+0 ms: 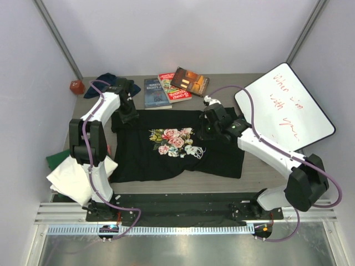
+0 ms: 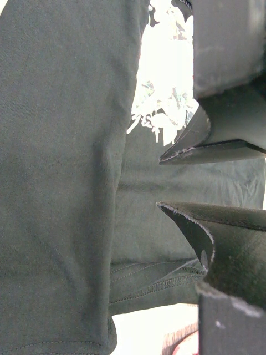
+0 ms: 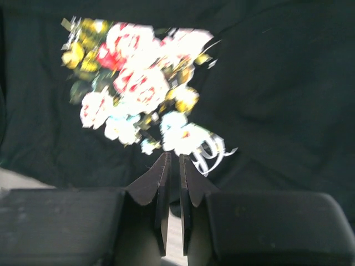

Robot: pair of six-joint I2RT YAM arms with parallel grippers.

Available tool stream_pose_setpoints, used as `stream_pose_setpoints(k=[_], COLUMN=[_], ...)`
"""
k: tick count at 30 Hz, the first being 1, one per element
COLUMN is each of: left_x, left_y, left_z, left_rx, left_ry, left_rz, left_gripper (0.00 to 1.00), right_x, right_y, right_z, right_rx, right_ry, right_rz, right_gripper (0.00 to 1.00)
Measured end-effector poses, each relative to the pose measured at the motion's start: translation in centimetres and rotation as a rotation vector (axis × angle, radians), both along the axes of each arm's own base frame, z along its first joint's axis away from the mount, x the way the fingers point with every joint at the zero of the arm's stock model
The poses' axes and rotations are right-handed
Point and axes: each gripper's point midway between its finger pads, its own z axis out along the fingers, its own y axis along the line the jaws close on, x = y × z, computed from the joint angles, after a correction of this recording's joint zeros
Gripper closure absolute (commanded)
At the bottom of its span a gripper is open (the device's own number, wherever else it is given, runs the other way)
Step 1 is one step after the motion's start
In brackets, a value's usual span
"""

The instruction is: Fold and stack the t-shirts

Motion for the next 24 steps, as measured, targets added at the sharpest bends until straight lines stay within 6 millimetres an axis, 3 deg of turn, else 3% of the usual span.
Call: stream_pose_setpoints(k=[3, 6, 10, 12, 15, 20, 24], left_x=[0.0, 0.0, 0.1, 0.0, 0.0, -0.1, -0.2], left_y=[0.0, -0.1, -0.4, -0.5, -0.8, -1.1, -1.3], left_z=[0.0, 0.0, 0.0, 0.0, 0.0, 0.0, 0.0], left_rx=[-0.001, -0.001, 0.000, 0.000, -0.001, -0.002, 0.000], left_ry=[0.000, -0.002, -0.006, -0.007, -0.007, -0.007, -0.007], left_rz=[-0.001, -0.003, -0.014, -0.020, -0.027, -0.043, -0.052], left_gripper=[0.63, 0.60, 0.60, 0.60, 0.59, 0.59, 0.60], right_x=[0.9, 0.8, -0.6, -1.4, -2.4, -4.8, -7.2], right_y=[-1.5, -3.3, -5.8, -6.6, -7.4, -8.5, -10.7], right_z=[0.6, -0.6, -2.4, -2.5, -2.7, -5.7, -7.3], right_rx=[-0.021, -0.056, -0.104, -0.112, -0.105, -0.119, -0.151], right_ry=[-0.040, -0.038, -0.028, -0.029, -0.024, 0.071, 0.132], right_rz=[-0.053, -0.100, -0.147, -0.165, -0.186, -0.220, -0.307], right_gripper=[0.80, 0.73, 0.68, 0.59, 0.59, 0.59, 0.58])
